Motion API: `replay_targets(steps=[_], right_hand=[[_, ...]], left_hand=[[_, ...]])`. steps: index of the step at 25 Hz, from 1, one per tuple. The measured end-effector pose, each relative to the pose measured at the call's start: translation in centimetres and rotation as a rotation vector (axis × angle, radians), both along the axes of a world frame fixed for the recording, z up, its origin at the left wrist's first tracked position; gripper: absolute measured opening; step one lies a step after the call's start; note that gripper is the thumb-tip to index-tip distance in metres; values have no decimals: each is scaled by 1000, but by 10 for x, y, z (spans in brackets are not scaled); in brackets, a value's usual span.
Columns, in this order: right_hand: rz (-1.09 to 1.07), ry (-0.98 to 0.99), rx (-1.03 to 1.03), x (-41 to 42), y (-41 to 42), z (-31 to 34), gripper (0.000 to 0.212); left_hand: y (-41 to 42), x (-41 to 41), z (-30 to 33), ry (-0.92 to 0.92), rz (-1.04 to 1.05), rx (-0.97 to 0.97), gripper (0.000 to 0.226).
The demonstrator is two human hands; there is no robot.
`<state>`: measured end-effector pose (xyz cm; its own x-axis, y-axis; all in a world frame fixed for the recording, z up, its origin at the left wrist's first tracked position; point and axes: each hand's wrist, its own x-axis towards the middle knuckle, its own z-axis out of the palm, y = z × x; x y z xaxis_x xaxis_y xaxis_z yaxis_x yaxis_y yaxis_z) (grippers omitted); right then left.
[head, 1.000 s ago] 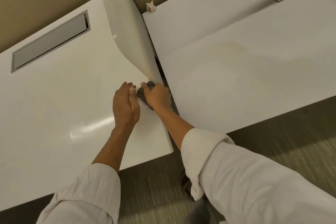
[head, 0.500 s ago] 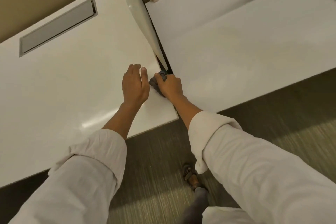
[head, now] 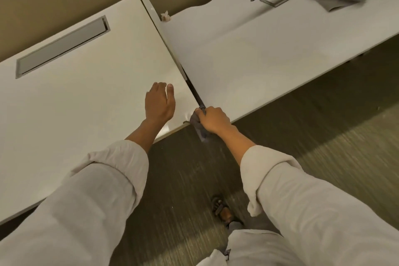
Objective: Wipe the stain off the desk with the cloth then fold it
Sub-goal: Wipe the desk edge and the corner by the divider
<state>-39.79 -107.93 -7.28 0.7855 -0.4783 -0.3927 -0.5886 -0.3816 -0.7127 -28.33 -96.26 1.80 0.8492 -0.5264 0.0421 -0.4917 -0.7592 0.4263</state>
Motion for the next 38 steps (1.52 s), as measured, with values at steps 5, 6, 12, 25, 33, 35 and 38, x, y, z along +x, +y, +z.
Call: replay_targets(steps=[5,6,12,25,33,35,38], right_hand=[[-641,-215,846,-80,-34,-2,50],[-766,-328,1041,-95,-37,-6,50],[-1208,-709,1407,-125,40,-23,57],[-1664,-1093,1513,23,303,-14,50],[-1838,-931,1271,119,387,12,29],[-1756,-871,1070,133,391,17,20],[-1552,-740,626,147,400,18,30]], left_hand=[[1,-16,-2,22,-75,2,49],[2,-16,-1,36,-68,-3,50],[43,-23,-4,43,-194,107,55],[161,75,-29,-19,-759,33,50],[194,105,-35,13,-828,-88,47],[200,107,-36,40,-788,-131,49],[199,113,-35,100,-751,-184,49]])
